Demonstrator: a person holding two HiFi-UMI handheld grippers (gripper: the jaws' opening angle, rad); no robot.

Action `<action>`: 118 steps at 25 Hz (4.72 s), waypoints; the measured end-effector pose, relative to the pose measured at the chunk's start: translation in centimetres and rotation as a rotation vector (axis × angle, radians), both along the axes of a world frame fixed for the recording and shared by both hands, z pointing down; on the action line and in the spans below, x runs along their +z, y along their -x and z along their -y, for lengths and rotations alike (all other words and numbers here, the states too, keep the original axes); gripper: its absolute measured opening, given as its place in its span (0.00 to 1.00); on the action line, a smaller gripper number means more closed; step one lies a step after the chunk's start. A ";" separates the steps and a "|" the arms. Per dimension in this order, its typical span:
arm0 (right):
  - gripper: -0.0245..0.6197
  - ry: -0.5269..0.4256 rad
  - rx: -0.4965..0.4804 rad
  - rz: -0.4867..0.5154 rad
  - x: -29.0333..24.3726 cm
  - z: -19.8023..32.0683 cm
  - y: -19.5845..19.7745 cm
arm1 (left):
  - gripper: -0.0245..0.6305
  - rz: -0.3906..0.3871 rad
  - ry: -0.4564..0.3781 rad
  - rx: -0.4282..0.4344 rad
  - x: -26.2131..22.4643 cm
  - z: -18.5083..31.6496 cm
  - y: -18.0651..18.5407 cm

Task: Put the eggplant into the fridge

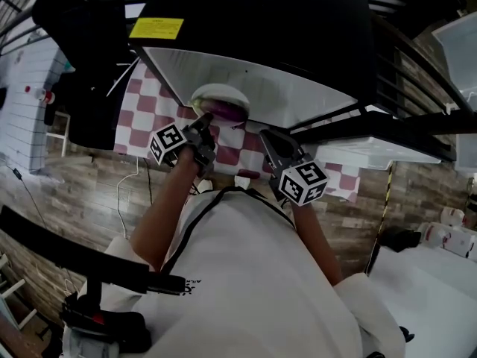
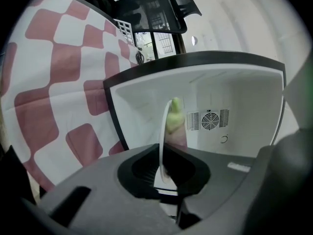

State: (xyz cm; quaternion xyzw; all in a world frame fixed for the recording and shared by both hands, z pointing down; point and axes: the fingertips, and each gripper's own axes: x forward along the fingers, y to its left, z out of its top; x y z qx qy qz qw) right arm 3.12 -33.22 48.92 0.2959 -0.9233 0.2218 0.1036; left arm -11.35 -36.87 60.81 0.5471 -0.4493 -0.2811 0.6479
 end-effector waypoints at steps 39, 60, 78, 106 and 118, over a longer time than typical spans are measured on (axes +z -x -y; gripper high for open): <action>0.05 0.064 0.019 -0.109 2.4 0.1 -3.1 | 0.08 0.017 0.042 -0.091 5.5 14.4 -0.8; 0.05 0.060 0.049 -0.103 2.1 -0.7 -3.5 | 0.14 0.047 0.084 -0.089 6.2 14.9 -1.2; 0.05 0.047 0.033 -0.085 1.4 -1.5 -3.1 | 0.39 0.033 0.037 -0.065 5.1 14.2 -1.7; 0.05 -0.034 0.073 0.060 -1.9 -1.9 -1.7 | 0.20 0.235 -0.107 0.222 -1.9 3.3 -1.1; 0.05 -0.075 0.081 0.083 -3.3 -0.9 -1.4 | 0.12 0.368 -0.259 0.241 -9.5 -1.7 1.2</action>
